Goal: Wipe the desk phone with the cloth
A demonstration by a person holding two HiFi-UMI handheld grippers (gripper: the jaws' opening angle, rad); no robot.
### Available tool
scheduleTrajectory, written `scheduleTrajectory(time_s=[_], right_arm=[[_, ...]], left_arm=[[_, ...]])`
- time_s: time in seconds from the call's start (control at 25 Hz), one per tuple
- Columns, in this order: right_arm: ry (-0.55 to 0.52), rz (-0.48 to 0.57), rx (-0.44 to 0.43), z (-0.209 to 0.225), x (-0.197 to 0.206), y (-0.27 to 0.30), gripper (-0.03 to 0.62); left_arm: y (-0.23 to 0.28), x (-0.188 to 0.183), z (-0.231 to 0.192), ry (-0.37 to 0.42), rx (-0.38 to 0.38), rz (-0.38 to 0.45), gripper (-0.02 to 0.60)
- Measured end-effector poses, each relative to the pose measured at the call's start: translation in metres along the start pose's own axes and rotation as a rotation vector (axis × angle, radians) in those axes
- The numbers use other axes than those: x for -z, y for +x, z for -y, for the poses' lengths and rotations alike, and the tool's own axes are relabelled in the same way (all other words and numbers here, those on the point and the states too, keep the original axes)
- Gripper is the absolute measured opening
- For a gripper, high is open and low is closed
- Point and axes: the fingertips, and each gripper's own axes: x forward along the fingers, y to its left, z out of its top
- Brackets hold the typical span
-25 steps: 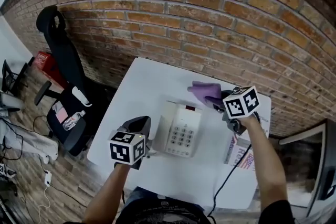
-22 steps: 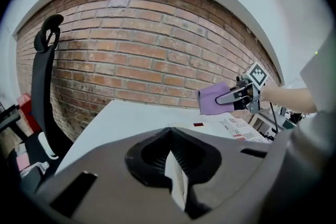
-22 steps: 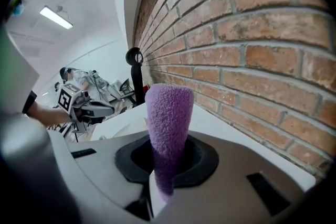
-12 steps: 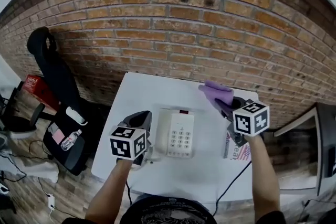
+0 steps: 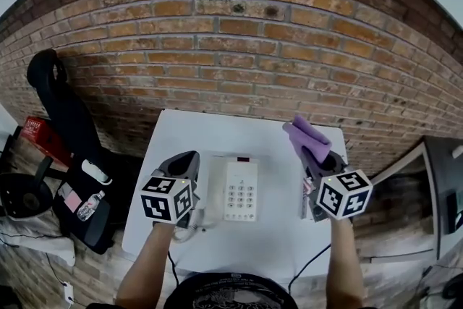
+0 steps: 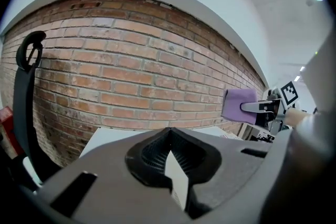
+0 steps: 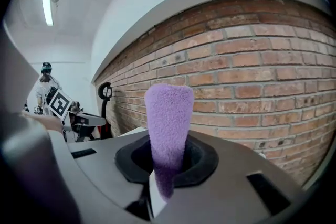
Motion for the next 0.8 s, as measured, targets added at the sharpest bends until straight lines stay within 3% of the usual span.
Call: scheduleTrajectory(time_s=[0.2, 0.8], right_arm=[[0.011, 0.024, 0.045, 0.005, 0.008, -0.003, 0.044], [0.004, 0.035, 0.021, -0.011, 0.016, 0.001, 0.044]], left_arm=[[-0.001, 0.003, -0.003, -0.006, -0.023, 0.003, 0.005], [-0.008, 0.016, 0.001, -0.015, -0.046, -0.008, 0.005]])
